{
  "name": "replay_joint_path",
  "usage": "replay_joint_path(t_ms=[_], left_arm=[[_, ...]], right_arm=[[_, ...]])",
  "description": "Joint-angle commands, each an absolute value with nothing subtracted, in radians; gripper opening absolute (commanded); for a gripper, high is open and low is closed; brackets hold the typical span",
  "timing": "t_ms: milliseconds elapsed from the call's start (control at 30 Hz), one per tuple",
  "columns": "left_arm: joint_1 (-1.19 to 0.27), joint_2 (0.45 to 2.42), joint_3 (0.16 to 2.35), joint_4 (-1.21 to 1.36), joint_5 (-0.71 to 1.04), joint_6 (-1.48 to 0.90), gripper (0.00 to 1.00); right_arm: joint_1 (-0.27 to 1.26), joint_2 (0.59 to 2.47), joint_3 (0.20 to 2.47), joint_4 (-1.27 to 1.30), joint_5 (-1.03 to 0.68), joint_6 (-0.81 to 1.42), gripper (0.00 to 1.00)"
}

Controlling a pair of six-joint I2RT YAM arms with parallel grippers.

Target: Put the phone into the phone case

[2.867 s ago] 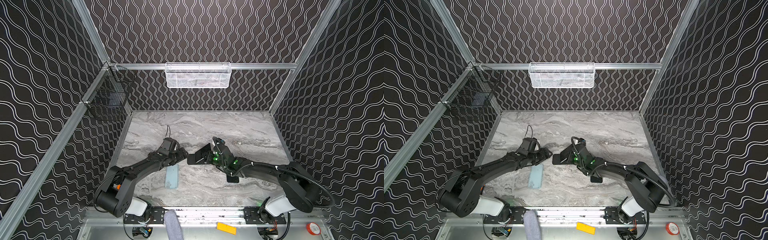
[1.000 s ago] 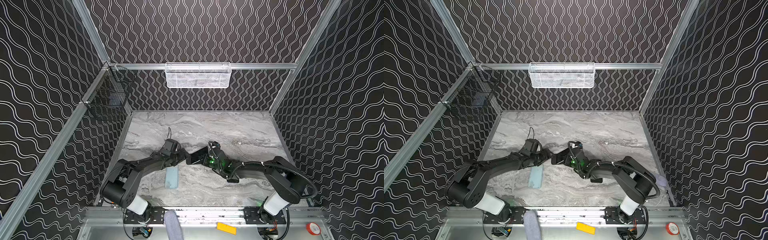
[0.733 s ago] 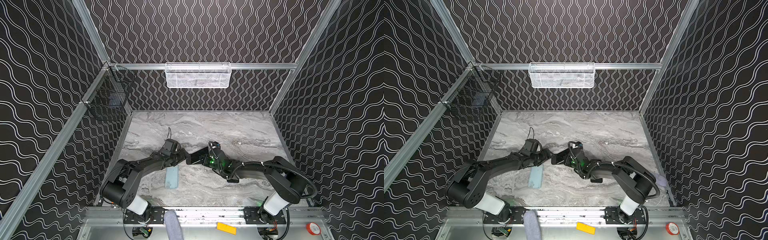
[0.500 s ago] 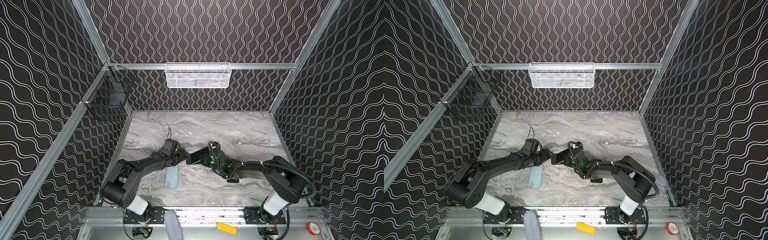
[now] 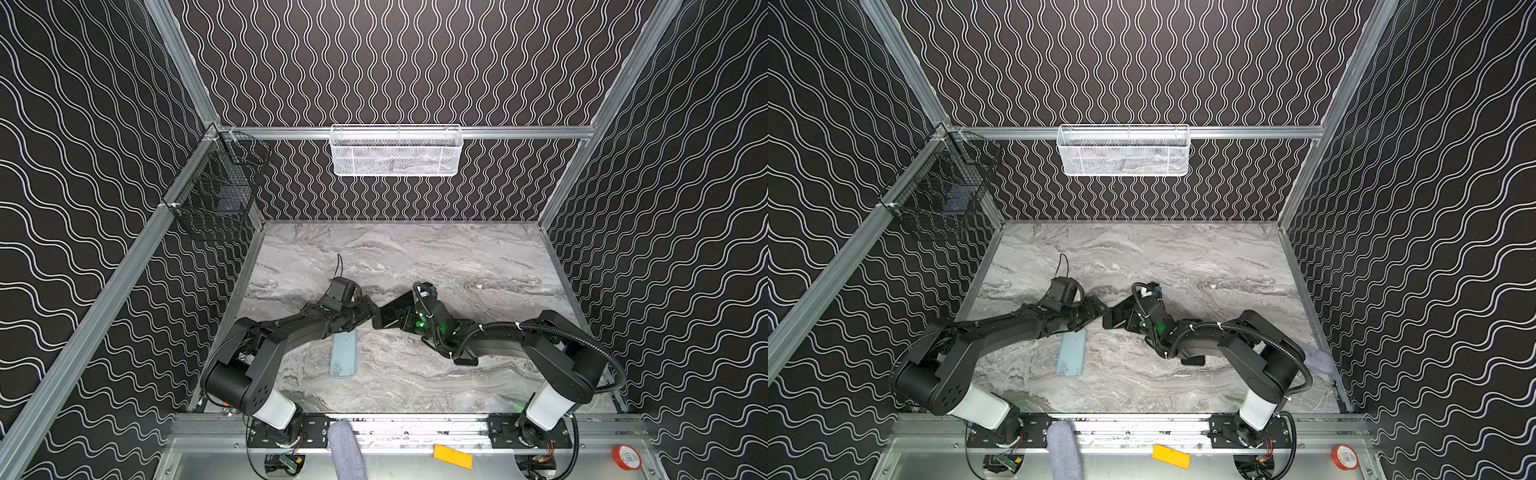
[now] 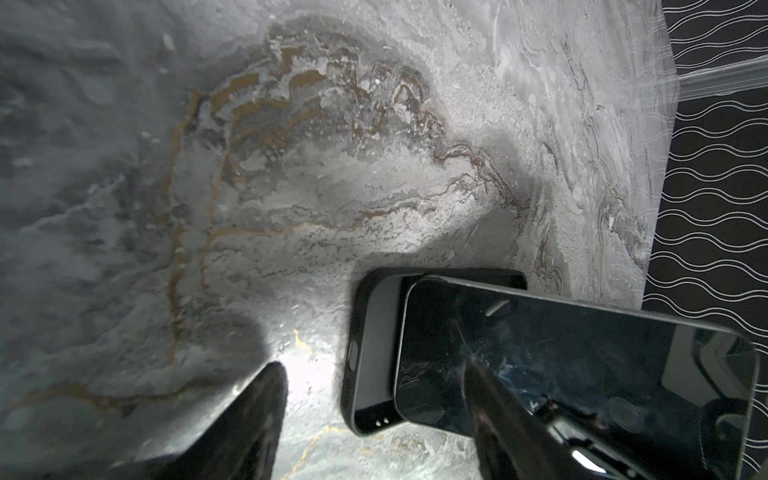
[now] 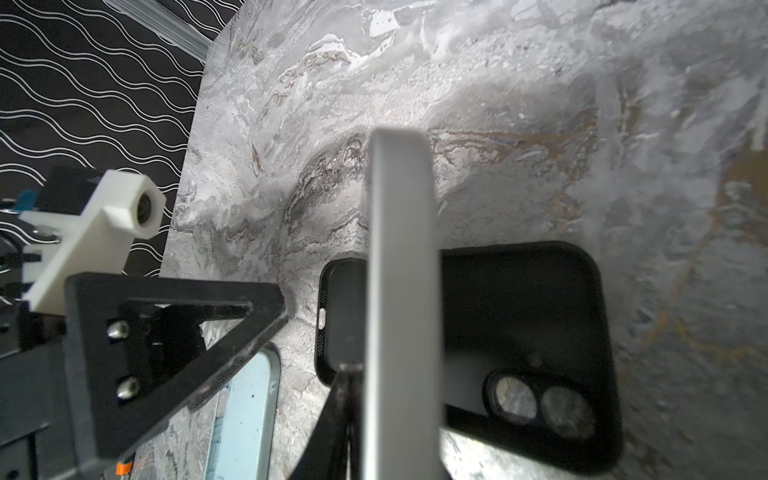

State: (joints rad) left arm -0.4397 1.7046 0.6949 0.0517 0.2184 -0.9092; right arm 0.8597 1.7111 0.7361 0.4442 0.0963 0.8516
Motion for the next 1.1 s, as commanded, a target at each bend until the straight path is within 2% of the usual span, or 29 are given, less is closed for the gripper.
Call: replay_joint_path(t_ms=[0,133,400,1067], left_arm=[[-0.439,1.71,0.693,0.091,0.222,-0.91,0.72],[-0.44,1.714,0.693,0.101,0.227,-0.919,0.72],[-0.454,1.73,0.697,0.119,0.225,-0.934,0.72],[-0.476,1.75,0.688,0.152,0.221,-0.971,0.72]], right_arm=[[0.867,1.721,0.746,0.398,0.125,0.83,0.2],[0.87,1.727,0.741,0.4,0.128,0.837,0.21],[0.87,1.731,0.732,0.435,0.107,0.845,0.01],[0.867,1.737,0.728,0.521,0.029,0.919,0.0]])
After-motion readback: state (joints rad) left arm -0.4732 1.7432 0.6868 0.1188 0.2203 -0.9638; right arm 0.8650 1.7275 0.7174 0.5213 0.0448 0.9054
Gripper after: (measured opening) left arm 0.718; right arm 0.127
